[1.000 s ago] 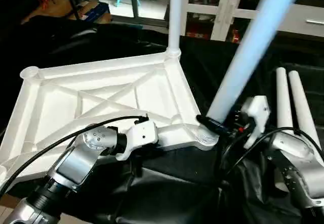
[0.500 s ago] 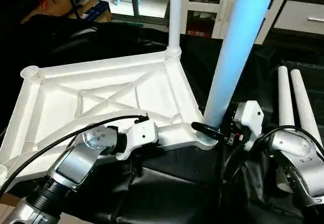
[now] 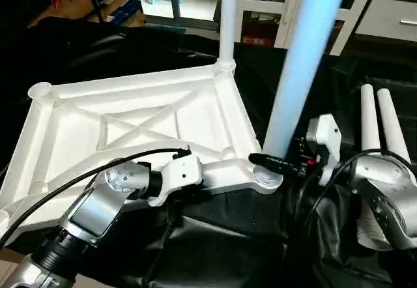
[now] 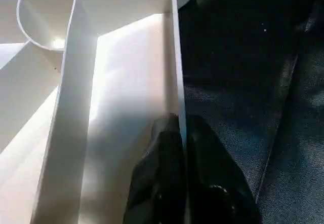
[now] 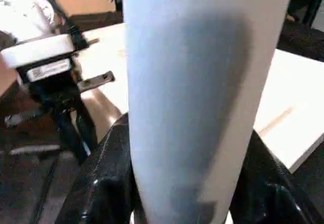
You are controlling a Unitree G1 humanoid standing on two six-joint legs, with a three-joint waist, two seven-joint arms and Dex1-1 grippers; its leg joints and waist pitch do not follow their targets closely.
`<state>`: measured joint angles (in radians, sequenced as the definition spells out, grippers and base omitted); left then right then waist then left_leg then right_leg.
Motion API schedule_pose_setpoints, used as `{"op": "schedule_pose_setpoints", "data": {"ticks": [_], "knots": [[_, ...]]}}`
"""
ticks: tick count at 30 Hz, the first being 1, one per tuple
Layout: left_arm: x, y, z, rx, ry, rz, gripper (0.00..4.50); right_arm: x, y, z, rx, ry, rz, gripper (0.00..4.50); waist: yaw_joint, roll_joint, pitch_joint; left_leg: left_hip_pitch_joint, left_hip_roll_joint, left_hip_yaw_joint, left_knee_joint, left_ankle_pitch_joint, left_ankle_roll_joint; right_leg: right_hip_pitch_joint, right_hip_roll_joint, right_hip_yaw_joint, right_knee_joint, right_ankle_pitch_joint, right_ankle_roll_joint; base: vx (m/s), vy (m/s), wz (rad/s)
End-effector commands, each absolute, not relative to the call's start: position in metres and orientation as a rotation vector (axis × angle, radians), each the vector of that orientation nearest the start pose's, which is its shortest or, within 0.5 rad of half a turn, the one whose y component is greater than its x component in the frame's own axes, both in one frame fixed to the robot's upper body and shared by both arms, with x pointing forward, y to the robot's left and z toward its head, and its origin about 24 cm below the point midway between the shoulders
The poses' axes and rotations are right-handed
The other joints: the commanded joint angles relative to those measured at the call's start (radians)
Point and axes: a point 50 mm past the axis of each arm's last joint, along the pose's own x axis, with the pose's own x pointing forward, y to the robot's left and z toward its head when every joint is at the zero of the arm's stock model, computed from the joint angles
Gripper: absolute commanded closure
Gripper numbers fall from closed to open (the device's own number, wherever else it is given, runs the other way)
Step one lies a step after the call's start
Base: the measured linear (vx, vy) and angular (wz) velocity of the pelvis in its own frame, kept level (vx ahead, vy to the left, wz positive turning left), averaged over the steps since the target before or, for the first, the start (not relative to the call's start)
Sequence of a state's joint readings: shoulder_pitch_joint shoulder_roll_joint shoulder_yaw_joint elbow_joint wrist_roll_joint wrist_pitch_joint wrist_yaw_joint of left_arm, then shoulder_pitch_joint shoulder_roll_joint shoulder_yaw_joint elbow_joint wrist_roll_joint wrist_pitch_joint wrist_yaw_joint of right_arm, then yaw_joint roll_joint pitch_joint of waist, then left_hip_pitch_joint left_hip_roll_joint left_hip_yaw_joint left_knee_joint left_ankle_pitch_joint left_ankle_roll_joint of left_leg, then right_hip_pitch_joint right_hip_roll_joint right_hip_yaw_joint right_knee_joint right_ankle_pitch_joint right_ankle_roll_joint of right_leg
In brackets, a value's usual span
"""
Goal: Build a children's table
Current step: Insert table leg to table base
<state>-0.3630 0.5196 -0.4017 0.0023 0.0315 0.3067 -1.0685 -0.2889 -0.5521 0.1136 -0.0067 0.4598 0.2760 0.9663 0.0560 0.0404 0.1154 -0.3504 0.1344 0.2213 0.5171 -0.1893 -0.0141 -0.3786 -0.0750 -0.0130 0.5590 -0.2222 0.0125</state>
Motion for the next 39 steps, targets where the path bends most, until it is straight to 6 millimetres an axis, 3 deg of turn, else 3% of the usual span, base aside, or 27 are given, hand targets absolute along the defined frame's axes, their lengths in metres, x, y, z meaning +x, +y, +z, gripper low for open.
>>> {"op": "schedule_pose_setpoints", "data": {"ticks": [1, 9, 12, 15, 19, 21, 26, 30, 36, 39], "knots": [[0.268, 0.129, 0.058, 0.587, 0.433, -1.274, 4.5, 0.261, -0.177, 0.042, 0.018, 0.457, 1.033, 2.69, -0.004, -0.009, 0.0, 0.011, 0.11, -0.058, -0.072, -0.308, 0.038, -0.005, -0.083, 0.054, -0.079, -0.289, -0.212, 0.0, 0.0, 0.0], [0.267, 0.13, 0.058, 0.586, 0.436, -1.27, 4.5, 0.265, -0.197, 0.04, 0.112, 0.391, 0.828, 2.69, -0.003, -0.008, 0.005, 0.012, 0.111, -0.062, -0.078, -0.356, 0.005, -0.008, -0.083, 0.054, -0.083, -0.344, -0.192, 0.0, 0.0, 0.0], [0.267, 0.131, 0.059, 0.587, 0.437, -1.27, 4.5, 0.261, -0.202, 0.042, 0.143, 0.333, 0.77, 2.69, 0.0, -0.003, 0.006, 0.015, 0.111, -0.058, -0.077, -0.347, 0.006, -0.01, -0.083, 0.056, -0.083, -0.305, -0.192, 0.0, 0.0, 0.0], [0.268, 0.13, 0.059, 0.586, 0.436, -1.27, 4.5, 0.258, -0.204, 0.044, 0.168, 0.286, 0.731, 2.69, 0.001, -0.005, 0.005, 0.011, 0.11, -0.057, -0.075, -0.321, 0.014, -0.007, -0.082, 0.054, -0.079, -0.259, -0.199, 0.0, 0.0, 0.0], [0.268, 0.128, 0.059, 0.582, 0.432, -1.27, 4.5, 0.255, -0.202, 0.052, 0.219, 0.157, 0.689, 2.69, 0.003, -0.003, 0.008, 0.014, 0.11, -0.055, -0.076, -0.343, 0.012, -0.012, -0.084, 0.056, -0.084, -0.3, -0.195, 0.0, 0.0, 0.0], [0.268, 0.128, 0.059, 0.582, 0.432, -1.269, 4.5, 0.254, -0.201, 0.053, 0.216, 0.142, 0.692, 2.69, 0.0, -0.006, 0.008, 0.008, 0.11, -0.059, -0.077, -0.331, 0.016, -0.006, -0.083, 0.054, -0.081, -0.304, -0.189, 0.0, 0.0, 0.0], [0.268, 0.129, 0.059, 0.58, 0.432, -1.267, 4.5, 0.245, -0.195, 0.052, 0.155, 0.115, 0.742, 2.69, 0.002, -0.002, 0.011, 0.011, 0.11, -0.054, -0.074, -0.306, 0.029, -0.011, -0.085, 0.056, -0.083, -0.306, -0.182, 0.0, 0.0, 0.0], [0.267, 0.13, 0.058, 0.582, 0.436, -1.265, 4.5, 0.24, -0.189, 0.05, 0.011, 0.121, 0.811, 2.69, 0.0, -0.002, 0.011, 0.003, 0.107, -0.053, -0.069, -0.242, 0.052, -0.003, -0.082, 0.05, -0.07, -0.193, -0.197, 0.0, 0.0, 0.0], [0.268, 0.13, 0.058, 0.584, 0.435, -1.265, 4.5, 0.24, -0.18, 0.052, -0.176, 0.113, 0.916, 2.69, -0.005, -0.004, 0.015, 0.005, 0.108, -0.057, -0.073, -0.293, 0.049, -0.003, -0.087, 0.052, -0.079, -0.301, -0.189, 0.0, 0.0, 0.0], [0.268, 0.13, 0.059, 0.585, 0.434, -1.264, 4.5, 0.24, -0.178, 0.053, -0.206, 0.103, 0.934, 2.69, -0.005, -0.002, 0.015, 0.006, 0.109, -0.057, -0.072, -0.298, 0.05, -0.005, -0.086, 0.053, -0.08, -0.312, -0.186, 0.0, 0.0, 0.0]]}}
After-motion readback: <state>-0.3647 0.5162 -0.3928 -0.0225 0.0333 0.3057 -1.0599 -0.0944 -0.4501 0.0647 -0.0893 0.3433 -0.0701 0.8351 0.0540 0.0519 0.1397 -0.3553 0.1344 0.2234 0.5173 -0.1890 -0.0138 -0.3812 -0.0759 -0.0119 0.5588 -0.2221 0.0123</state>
